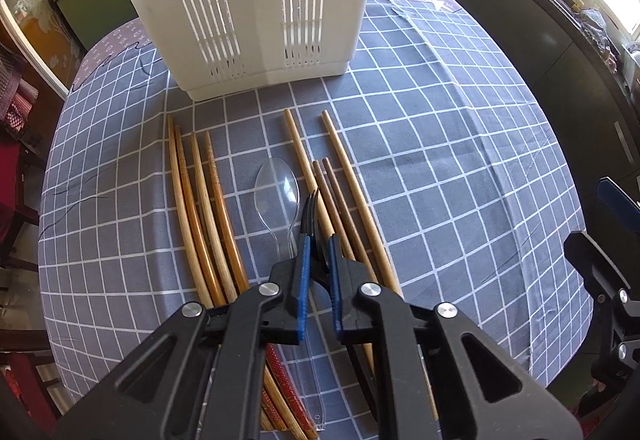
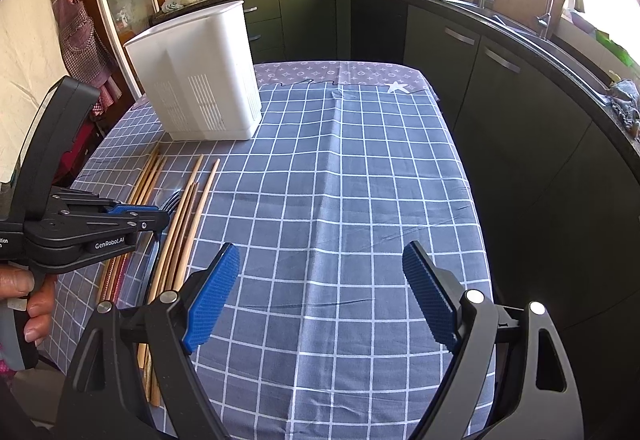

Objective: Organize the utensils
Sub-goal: 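Lift the black fork with the left tool while the right tool grasps the clear spoon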

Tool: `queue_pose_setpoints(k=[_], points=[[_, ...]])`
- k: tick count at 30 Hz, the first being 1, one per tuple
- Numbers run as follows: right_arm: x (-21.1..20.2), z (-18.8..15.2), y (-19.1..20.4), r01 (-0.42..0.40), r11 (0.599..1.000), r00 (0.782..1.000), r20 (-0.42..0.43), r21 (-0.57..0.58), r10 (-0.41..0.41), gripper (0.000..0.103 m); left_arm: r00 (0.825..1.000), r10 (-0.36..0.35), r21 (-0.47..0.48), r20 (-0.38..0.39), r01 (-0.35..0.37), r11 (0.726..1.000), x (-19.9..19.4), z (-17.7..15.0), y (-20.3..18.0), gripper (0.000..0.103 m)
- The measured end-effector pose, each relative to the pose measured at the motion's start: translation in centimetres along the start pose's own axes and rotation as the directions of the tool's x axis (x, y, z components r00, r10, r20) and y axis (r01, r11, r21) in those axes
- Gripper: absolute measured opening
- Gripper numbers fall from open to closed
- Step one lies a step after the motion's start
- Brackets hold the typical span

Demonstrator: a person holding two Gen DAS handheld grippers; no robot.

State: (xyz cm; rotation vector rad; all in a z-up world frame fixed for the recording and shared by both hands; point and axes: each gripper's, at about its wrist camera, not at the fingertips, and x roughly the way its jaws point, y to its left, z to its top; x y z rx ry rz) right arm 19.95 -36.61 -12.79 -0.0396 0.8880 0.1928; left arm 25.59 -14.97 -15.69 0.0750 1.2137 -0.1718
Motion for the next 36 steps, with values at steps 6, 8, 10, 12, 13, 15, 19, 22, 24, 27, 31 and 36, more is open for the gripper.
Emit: queue_pose_setpoints(k=[6,8,10,12,13,15,19,22,24,27,31,36], points=[[0.1,0.7,1.0,0.004,1.0,1.0,-0.014,-0.022,-0.004,0.083,0.999,-0.024,0.004,0.042,0.024,1.0,-1.4,-0.5,0.7,0.004],[0.4,1.1,1.5,-0.003,1.0,1.0,-0.031,-0.031,0.002,0.083,0.998,-0.028,0.003,0.064,0.028,1.0,-2.3,-0.7,1.0,0.004],[0.7,1.4,2.2,-0.02,0.999,0.999,-0.049,-0.04,0.018,0.083,0.996,-0.031,-0.002,0.088,0.032,1.0,-3.3,-0.9,1.4,0.004],[1.1,1.8,3.1,-0.035,0.998,0.997,-0.065,-0.049,0.032,0.083,0.992,-0.027,-0.008,0.121,0.028,1.0,-4.6,-1.2,2.0,0.004],[1.3,2.0,3.7,-0.047,0.997,0.996,-0.076,-0.055,0.043,0.083,0.99,-0.017,-0.008,0.141,0.019,1.0,-5.3,-1.2,2.3,0.004],[1.8,2.4,5.0,-0.083,0.994,0.992,-0.1,-0.072,0.076,0.081,0.984,0.003,-0.01,0.177,-0.001,1.0,-6.5,-1.4,2.9,0.004],[3.9,3.3,8.2,-0.162,0.983,0.974,-0.172,-0.088,0.146,0.07,0.975,0.027,-0.022,0.219,-0.023,1.0,-8.1,-1.5,4.3,0.004],[5.8,3.7,10.8,-0.201,0.974,0.957,-0.234,-0.099,0.174,0.061,0.972,0.035,-0.034,0.231,-0.028,0.999,-8.7,-2.1,5.5,0.004],[7.0,3.8,12.3,-0.206,0.972,0.949,-0.266,-0.11,0.171,0.055,0.971,0.041,-0.042,0.236,-0.032,0.999,-8.8,-2.3,6.1,0.004],[8.5,3.8,13.9,-0.191,0.974,0.943,-0.297,-0.122,0.148,0.051,0.97,0.039,-0.056,0.239,-0.026,0.998,-8.9,-2.6,7.0,0.004],[10.3,3.9,14.6,-0.135,0.983,0.944,-0.318,-0.126,0.088,0.051,0.967,0.036,-0.065,0.25,-0.02,0.998,-9.2,-3.0,7.9,0.004],[11.8,4.1,15.3,-0.119,0.986,0.939,-0.335,-0.112,0.075,0.051,0.965,0.026,-0.066,0.259,-0.009,0.998,-9.4,-3.2,8.5,0.004]])
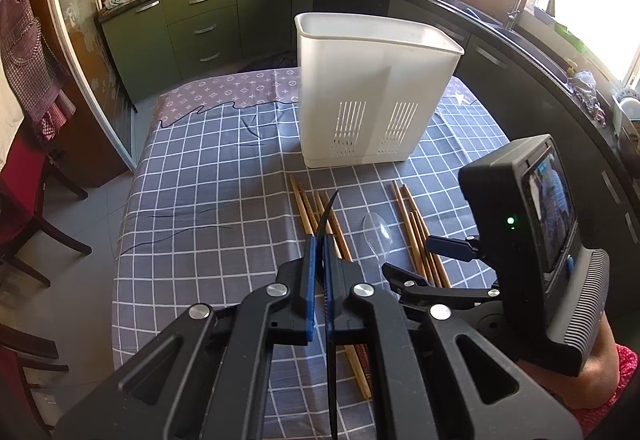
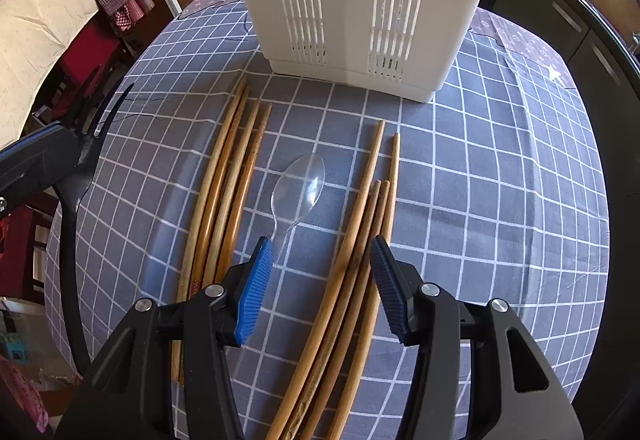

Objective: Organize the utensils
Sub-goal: 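Lift the black fork with the left tool while the right tool grasps the clear spoon, then lower the fork into the white caddy and open the left tool while the right carries the spoon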

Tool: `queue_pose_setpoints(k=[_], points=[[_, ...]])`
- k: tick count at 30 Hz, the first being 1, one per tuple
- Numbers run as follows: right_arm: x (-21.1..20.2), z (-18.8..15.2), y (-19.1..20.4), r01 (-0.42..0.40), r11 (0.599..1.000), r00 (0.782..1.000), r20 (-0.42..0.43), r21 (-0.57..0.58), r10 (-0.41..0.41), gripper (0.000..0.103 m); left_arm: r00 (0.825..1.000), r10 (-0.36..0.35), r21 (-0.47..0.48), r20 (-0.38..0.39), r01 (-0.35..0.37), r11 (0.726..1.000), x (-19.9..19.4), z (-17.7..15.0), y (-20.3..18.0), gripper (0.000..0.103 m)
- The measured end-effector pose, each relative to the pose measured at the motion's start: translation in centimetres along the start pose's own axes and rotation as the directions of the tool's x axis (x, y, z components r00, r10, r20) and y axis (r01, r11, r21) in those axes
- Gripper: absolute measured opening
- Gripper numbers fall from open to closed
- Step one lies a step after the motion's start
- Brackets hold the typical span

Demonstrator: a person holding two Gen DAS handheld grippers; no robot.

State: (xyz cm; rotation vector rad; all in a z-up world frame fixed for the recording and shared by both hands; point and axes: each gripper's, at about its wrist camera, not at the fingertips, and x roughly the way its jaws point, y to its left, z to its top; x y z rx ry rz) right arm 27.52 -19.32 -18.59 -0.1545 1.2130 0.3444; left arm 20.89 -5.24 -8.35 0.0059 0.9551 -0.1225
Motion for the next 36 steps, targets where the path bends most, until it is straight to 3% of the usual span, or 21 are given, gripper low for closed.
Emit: queue_pose_setpoints(k=[7,12,17,21,23,26,32,36], points=[[0.6,1.2,2.1,0.02,1.0,1.0,0.009,-0.023,-0.019,0.05,1.0,-0.012,-0.004,0.002,0.012,1.0,0.0,-0.2,0.3,0.004],[0.6,1.3,3.3,0.009,1.0,1.0,0.014,-0.025,-0.009,0.037,1.0,-0.015,-0.006,0.003,0.015,1.0,0.0,-0.3,0.6,0.004],[1.1,1.1,3.0,0.007,1.0,1.0,-0.002,-0.01,-0.007,0.032,1.0,-0.017,-0.005,0.006,0.017,1.0,-0.1,-0.3,0.7,0.004],[1.2,0.8,2.9,0.006,1.0,1.0,0.007,0.0,-0.006,0.022,1.0,-0.018,-0.003,0.008,0.018,1.0,-0.2,-0.3,0.5,0.004],[1.2,0.7,2.6,-0.006,1.0,1.0,0.016,0.017,0.006,0.012,1.0,-0.018,-0.002,0.007,0.018,1.0,-0.2,-0.3,0.4,0.004],[1.1,0.4,1.8,-0.033,0.999,0.999,0.031,0.035,0.032,0.01,1.0,-0.018,-0.004,0.009,0.018,1.0,-0.2,-0.3,0.4,0.004],[-2.0,-0.3,0.7,-0.121,0.992,0.985,0.128,0.045,0.115,0.009,0.999,-0.025,-0.005,0.03,0.025,1.0,-1.0,0.1,0.5,0.004],[-6.5,-1.4,-0.3,-0.193,0.98,0.953,0.246,0.044,0.176,0.009,0.997,-0.04,0.001,0.073,0.04,0.999,-2.8,0.9,0.4,0.004]])
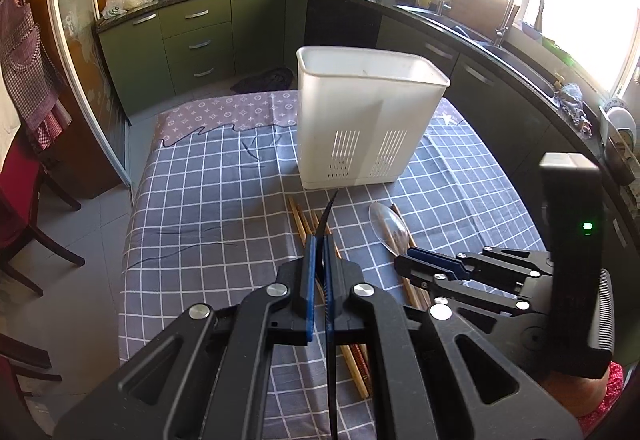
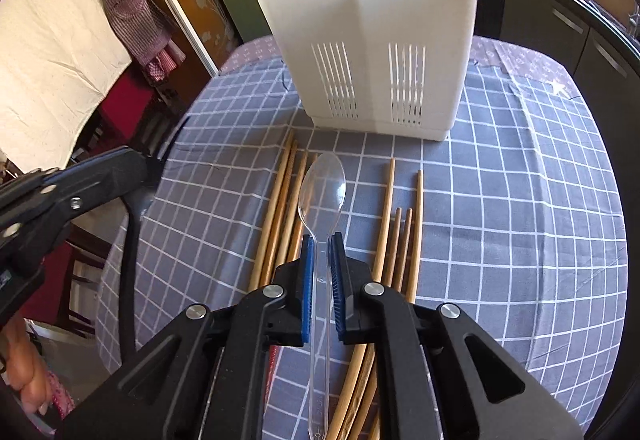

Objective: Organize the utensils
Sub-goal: 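Lower the fork into the white caddy and open the left tool while the right carries the spoon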

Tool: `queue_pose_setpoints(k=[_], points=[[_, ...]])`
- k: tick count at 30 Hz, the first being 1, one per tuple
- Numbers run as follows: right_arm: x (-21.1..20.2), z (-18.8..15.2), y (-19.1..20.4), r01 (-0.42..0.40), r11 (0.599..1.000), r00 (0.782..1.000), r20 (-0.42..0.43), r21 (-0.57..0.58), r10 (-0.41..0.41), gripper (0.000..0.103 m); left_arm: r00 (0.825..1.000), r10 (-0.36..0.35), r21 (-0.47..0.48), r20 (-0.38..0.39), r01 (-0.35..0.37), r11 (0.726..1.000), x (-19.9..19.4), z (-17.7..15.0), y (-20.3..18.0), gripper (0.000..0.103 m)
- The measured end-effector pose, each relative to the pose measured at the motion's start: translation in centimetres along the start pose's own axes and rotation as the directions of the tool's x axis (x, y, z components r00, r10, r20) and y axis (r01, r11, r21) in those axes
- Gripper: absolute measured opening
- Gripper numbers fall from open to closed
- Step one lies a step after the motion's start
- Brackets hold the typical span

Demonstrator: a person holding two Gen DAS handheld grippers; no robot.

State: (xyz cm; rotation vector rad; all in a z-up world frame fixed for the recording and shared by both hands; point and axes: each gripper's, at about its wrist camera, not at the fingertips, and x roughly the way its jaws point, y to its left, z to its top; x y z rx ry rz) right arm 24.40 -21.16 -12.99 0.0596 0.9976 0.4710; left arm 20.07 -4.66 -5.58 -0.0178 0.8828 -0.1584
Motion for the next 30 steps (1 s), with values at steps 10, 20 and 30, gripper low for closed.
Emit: queue_pose_setpoints(k=[10,20,30], points=[[-10.8,1.2,-1.9,-0.111,0.994,0.956,0.272,0.002,0.106,0.009,0.966,-0.06,0.012,0.252,0.059,0.998,-5.3,7.7,-1.7,0.004],[-14.3,1.5,-4.5,-0.129,0.992,0.929,0.352,0.017,0.115,0.01,0.84,-0.034,0.017,0.542,0.03,0.999,-2.7,16.4,-2.9,0.004],[-14.3,2.9,-5.3,-0.104,0.995,0.926,0.365,0.009,0.093,0.01,0.809,0.027,-0.034,0.587,-0.009,0.999,4.6,17.0,-1.7,0.004]])
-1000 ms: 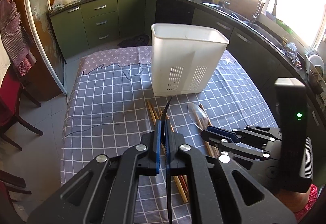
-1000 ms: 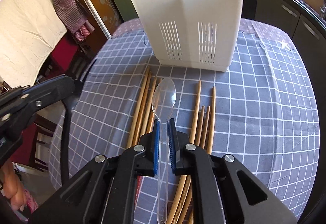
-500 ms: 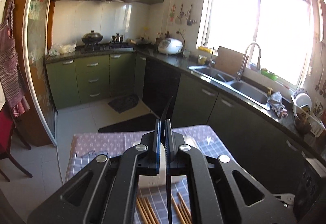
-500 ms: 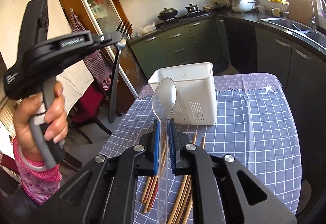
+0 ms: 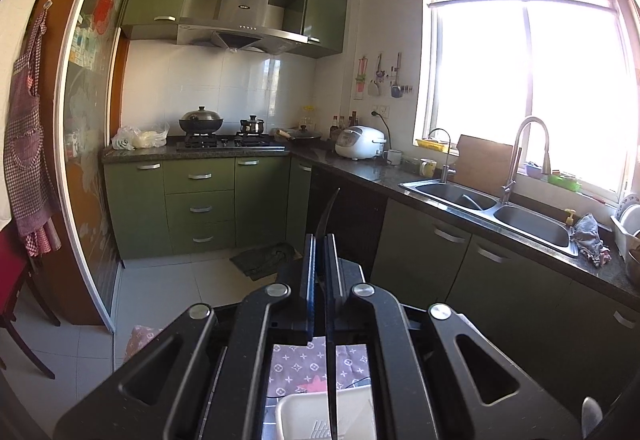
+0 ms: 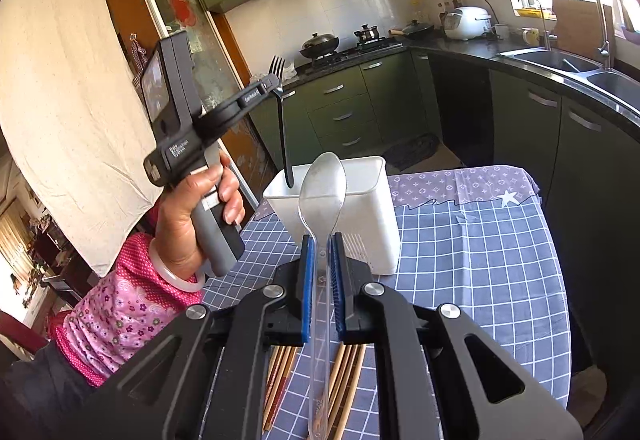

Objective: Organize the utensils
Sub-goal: 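Lower the fork into the white caddy and open the left tool while the right carries the spoon, then lower the clear spoon into the white caddy and open the right tool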

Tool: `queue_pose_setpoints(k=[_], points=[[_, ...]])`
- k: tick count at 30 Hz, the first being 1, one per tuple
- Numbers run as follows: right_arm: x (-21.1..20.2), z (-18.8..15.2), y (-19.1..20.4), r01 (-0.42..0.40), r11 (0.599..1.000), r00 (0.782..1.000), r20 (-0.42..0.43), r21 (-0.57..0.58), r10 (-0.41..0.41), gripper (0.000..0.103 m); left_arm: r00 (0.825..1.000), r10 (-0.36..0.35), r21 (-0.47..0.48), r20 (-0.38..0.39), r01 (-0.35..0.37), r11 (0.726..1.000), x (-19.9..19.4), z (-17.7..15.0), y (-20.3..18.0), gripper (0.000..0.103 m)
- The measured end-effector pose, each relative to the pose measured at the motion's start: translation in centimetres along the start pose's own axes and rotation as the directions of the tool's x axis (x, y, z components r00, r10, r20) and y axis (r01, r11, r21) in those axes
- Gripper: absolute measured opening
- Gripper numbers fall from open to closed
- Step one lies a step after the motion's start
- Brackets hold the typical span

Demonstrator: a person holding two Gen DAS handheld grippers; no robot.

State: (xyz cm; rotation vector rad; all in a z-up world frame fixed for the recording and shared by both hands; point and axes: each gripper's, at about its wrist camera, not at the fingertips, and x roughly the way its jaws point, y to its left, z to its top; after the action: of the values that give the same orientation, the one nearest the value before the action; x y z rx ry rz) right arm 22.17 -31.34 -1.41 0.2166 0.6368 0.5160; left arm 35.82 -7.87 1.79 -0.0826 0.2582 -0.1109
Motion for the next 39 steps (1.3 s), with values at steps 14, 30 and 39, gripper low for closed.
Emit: queue_pose_setpoints(k=[14,30,39], points=[[4.1,7.0,0.3,0.052,0.999,0.994,0.097,-0.001,-0.052,0.01,0.997,-0.028,0.025,-0.077,0.03,0.999,-2.2,-3.4,2.0,0.02],[13.2,15.2,0.6,0.199,0.98,0.916,0.358,-0.012,-0.182,0.01,0.998,-0.041,-0.043,-0.047,0.039,0.998,-14.4,-4.9,5.4,0.02],[16.8,10.2,0.0,0.237,0.971,0.918,0.334,-0.036,-0.212,0.01,0.996,-0.07,-0.034,-0.063,0.068,0.997,-15.5,-5.6,5.0,0.02]])
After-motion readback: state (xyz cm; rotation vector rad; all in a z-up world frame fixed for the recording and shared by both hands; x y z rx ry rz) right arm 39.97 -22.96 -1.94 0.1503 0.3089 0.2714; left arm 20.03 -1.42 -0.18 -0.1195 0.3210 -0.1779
